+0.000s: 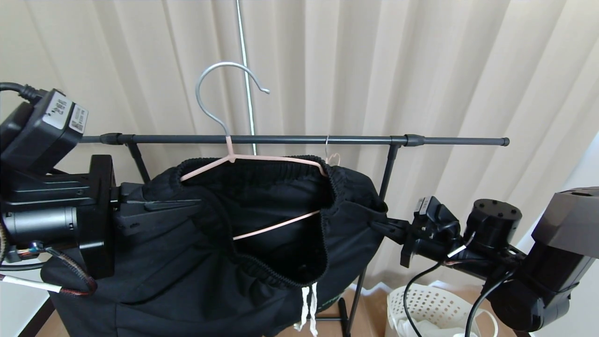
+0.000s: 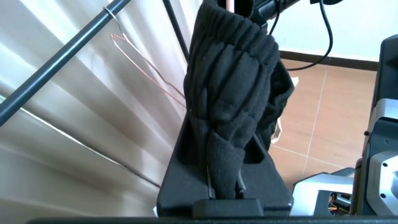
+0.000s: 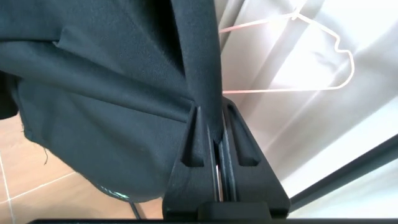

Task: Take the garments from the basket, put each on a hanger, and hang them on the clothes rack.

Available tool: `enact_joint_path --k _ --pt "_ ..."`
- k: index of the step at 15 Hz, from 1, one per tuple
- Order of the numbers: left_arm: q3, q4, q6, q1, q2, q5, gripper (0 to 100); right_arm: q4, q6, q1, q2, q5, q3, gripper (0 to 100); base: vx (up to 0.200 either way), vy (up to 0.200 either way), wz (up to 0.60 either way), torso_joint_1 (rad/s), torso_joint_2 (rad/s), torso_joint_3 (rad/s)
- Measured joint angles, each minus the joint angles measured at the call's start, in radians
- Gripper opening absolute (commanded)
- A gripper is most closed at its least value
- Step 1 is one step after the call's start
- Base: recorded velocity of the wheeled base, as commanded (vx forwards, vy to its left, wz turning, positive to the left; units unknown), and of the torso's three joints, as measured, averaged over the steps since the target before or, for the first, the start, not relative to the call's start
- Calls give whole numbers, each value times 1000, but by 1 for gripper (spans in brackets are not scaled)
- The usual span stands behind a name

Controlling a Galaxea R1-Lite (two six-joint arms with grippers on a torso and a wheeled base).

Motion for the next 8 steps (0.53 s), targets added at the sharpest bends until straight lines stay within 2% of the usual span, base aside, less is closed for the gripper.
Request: enact_joint_path --k 1,4,8 --pt "0 0 -4 0 0 0 0 -19 -7 2 -3 1 10 100 0 0 0 0 0 0" --pt "11 -1 -14 4 4 2 0 -49 -13 9 -15 2 24 100 0 0 0 0 0 0" --pt "55 -1 -12 61 26 18 0 -58 10 8 -44 9 25 100 0 0 0 0 0 0"
